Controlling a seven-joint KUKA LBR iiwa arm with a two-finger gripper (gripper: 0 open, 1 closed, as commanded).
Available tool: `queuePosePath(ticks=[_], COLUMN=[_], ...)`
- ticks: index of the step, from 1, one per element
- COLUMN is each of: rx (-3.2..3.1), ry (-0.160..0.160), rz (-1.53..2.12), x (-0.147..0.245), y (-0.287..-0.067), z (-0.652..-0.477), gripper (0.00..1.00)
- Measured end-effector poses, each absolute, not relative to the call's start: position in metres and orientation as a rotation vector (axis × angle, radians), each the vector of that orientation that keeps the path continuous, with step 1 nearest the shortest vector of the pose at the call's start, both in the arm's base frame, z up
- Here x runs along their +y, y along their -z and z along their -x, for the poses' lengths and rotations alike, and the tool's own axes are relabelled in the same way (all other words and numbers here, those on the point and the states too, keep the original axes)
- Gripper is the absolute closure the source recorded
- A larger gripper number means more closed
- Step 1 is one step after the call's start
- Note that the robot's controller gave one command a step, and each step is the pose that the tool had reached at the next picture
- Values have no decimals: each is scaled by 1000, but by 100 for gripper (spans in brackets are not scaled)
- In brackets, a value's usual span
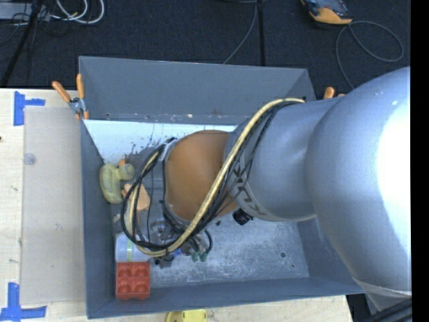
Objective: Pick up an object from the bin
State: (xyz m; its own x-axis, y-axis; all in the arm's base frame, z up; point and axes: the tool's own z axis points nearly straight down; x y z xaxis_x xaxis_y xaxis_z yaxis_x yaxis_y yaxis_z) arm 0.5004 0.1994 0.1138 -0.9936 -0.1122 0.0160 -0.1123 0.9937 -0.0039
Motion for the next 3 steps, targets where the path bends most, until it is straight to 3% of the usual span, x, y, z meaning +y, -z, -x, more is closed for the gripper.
queuePosePath(ticks=[1,2,3], rx=[-3136,-3115,-3132], ry=[2,-10,-1], rz=[-160,-177,-142], x=[212,205,216], y=[-152,-190,-243], z=[-512,-500,-517], gripper=[100,100,100])
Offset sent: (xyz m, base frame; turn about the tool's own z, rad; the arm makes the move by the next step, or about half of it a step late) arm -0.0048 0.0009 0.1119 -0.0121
